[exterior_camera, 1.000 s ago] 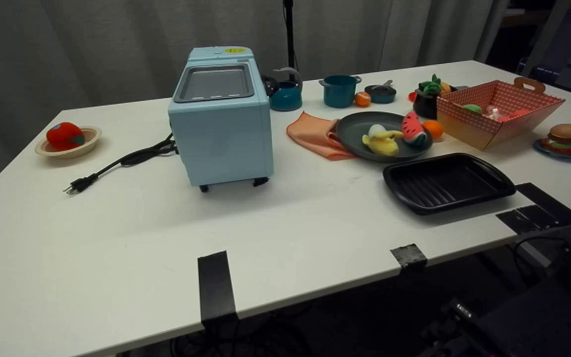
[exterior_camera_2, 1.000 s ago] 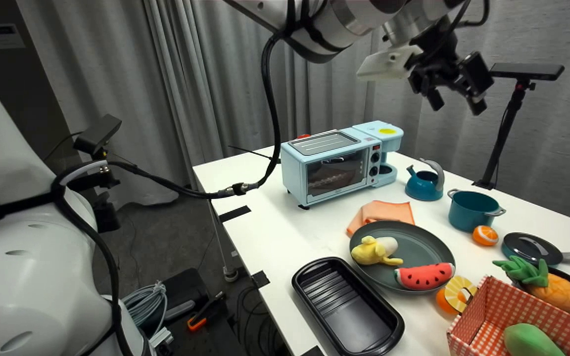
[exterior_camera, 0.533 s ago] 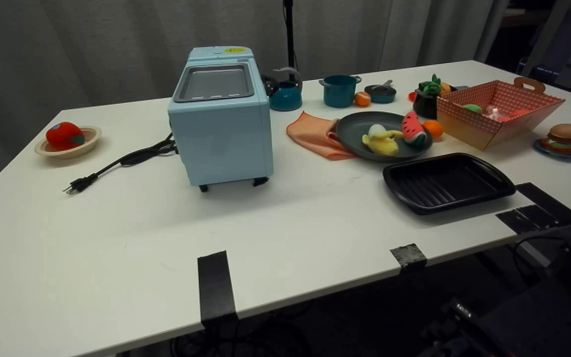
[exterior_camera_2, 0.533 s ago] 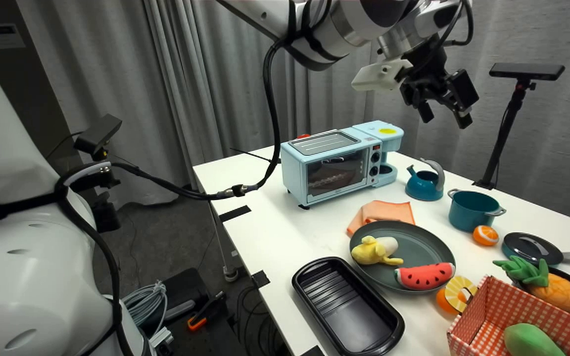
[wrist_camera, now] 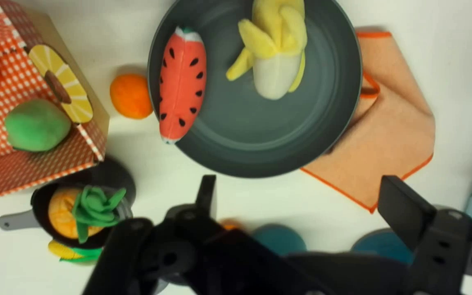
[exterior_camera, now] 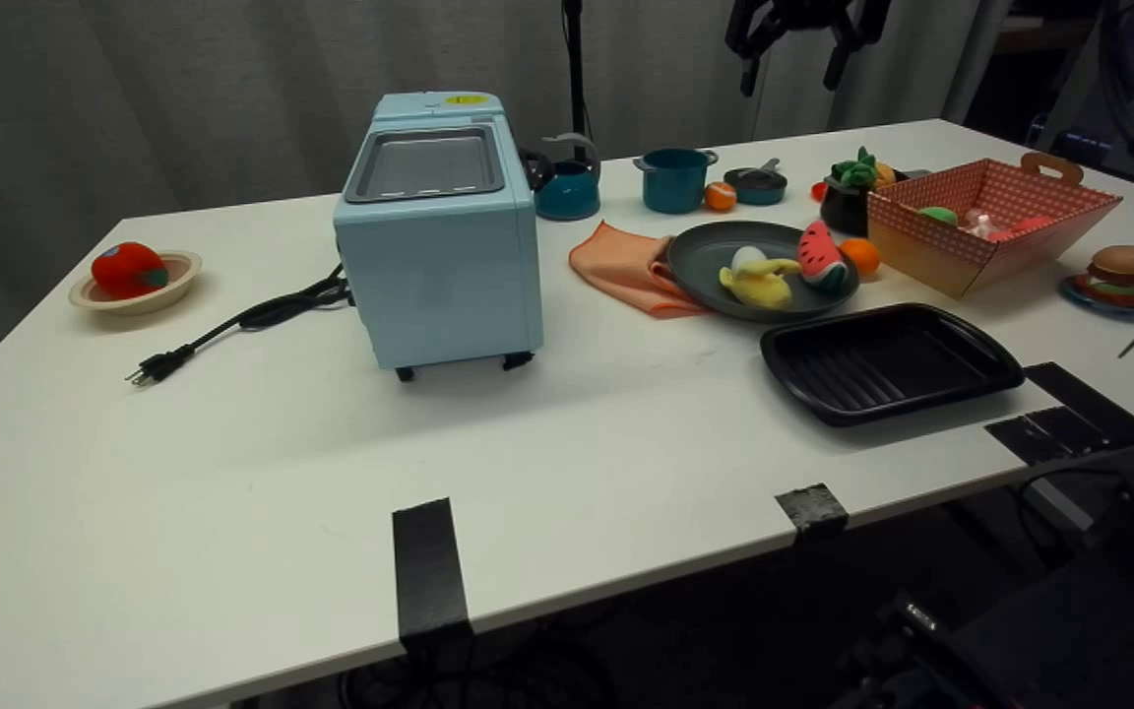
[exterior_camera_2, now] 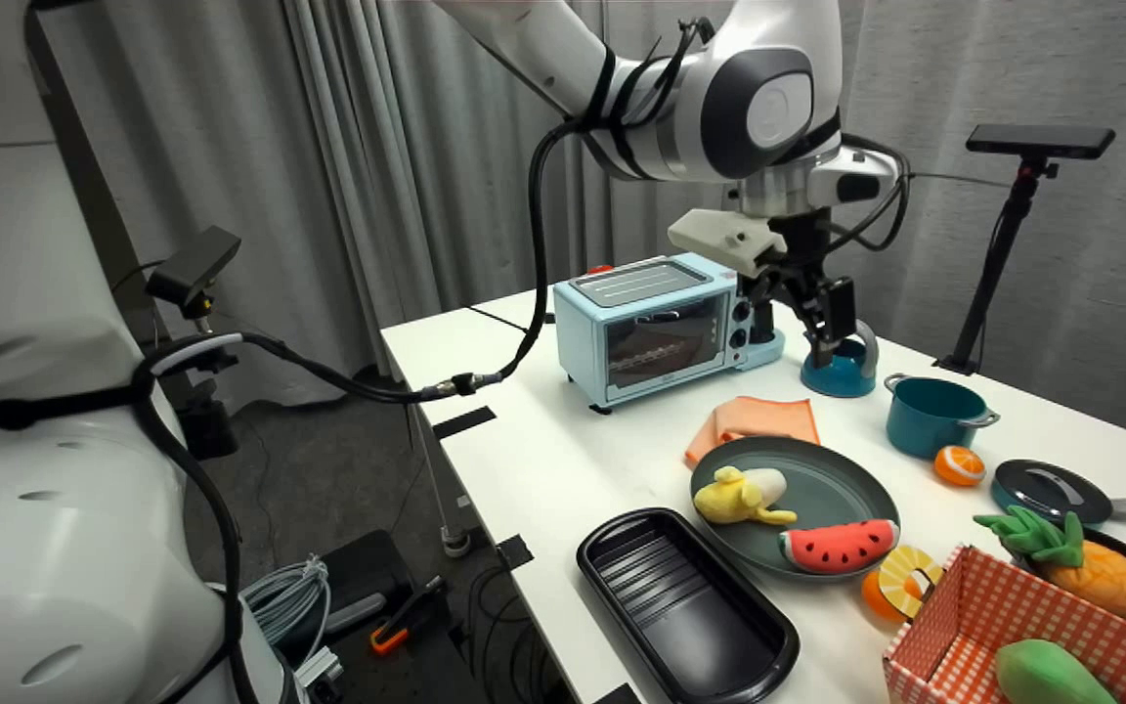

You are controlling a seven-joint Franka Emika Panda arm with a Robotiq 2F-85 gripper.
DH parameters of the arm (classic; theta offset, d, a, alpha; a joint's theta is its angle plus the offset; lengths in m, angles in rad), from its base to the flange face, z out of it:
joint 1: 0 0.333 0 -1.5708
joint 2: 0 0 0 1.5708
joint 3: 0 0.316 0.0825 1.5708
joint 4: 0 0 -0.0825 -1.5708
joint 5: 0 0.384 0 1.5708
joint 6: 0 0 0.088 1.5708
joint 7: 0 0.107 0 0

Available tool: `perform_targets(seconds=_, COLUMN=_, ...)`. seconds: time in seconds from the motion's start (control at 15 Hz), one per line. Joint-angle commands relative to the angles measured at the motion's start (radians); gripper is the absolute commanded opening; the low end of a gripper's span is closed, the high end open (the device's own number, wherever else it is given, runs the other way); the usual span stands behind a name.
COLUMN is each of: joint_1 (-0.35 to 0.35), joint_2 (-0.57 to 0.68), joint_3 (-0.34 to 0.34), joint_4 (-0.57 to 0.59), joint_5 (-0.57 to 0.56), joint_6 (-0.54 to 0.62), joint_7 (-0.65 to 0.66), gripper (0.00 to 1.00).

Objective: Take the banana plush toy from the plate and put it in the box

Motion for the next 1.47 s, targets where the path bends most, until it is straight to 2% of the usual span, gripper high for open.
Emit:
perform_targets(seconds=0.0, joint_1=0.026, joint_2=0.047, joint_3=-0.021, joint_4=-0.012, joint_5=0.034, joint_6=-0.035, joint_7=-0.027, gripper=1.0)
perform_targets(seconds=0.2, joint_1=0.045, joint_2=0.069, joint_3=-0.018, joint_4=-0.056, joint_5=0.021, joint_6=-0.02, joint_7=0.012, gripper=1.0)
perform_targets(seconds=0.6, joint_1=0.108, joint_2=0.099, joint_3=-0.036, joint_4=-0.126, joint_5=-0.084, joint_6=0.046, joint_7=0.136, gripper=1.0)
perform_targets(seconds=1.0, joint_1=0.138, joint_2=0.159, joint_3=-0.084, joint_4=-0.176, joint_5=-0.208, joint_6=0.109, joint_7=0.233, gripper=1.0)
perform_targets(seconds=1.4, joint_1=0.175, joint_2=0.245, joint_3=-0.132, joint_4=-0.184, joint_5=-0.257, joint_6=0.164, joint_7=0.303, gripper=1.0)
